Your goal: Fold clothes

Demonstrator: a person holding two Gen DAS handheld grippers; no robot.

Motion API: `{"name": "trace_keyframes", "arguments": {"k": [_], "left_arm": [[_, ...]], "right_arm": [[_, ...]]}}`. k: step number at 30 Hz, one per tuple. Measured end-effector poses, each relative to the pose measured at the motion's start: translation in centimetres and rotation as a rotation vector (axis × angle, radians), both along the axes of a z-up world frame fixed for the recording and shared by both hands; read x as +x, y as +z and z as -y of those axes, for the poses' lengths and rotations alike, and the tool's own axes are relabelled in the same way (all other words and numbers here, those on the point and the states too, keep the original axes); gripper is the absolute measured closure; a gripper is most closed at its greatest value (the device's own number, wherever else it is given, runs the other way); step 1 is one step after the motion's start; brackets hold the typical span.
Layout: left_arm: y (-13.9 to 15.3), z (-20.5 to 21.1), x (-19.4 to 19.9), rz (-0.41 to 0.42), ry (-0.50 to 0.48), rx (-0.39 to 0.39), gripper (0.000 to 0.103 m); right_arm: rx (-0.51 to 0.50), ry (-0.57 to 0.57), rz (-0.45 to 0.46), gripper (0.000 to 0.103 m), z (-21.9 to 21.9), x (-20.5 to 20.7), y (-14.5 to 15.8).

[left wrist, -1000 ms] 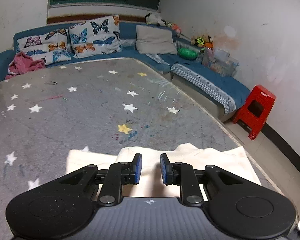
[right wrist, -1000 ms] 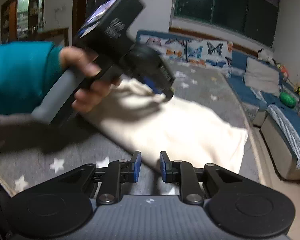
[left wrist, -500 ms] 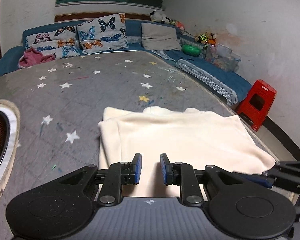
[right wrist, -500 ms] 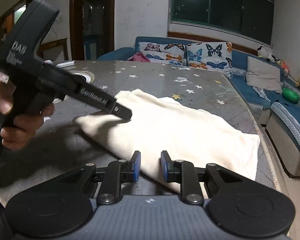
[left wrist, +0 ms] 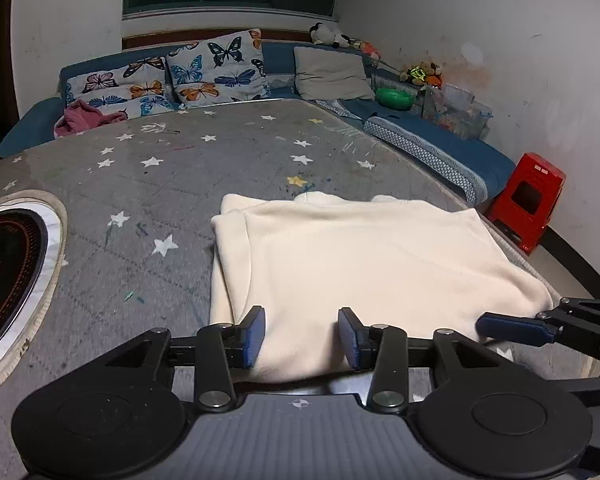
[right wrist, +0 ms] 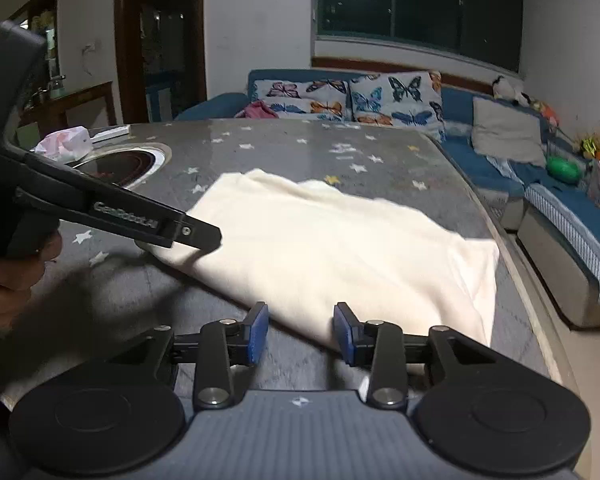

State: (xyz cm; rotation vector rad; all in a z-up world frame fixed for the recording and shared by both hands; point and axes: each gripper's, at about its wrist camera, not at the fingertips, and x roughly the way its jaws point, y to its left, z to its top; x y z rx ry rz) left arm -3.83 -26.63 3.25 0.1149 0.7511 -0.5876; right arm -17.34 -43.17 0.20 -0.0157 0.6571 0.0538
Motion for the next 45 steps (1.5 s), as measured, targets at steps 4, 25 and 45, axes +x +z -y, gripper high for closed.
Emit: {"name": "trace_keyframes", "arguments": {"k": [4,25,45], "left_arm": [[0.1,-0.4,-0.5,0.011,0.011,0.002,0.059],[-0.2,-0.9,-1.3,-0.006,0.037,0.009,0.054],[0.2,-1.6,-2.8,-0.033,0.08,0.049,0.013]], "right_arm": [[0.023,-0.034,-0.006,0.061,0.9,-0.5,-0.2],[0.048,-0.166,-0.025,0.06,5.1,-0.3,-1.1],[0.055,-0.181,-0.035,0.017,3.0,-1.2,0.0]]}}
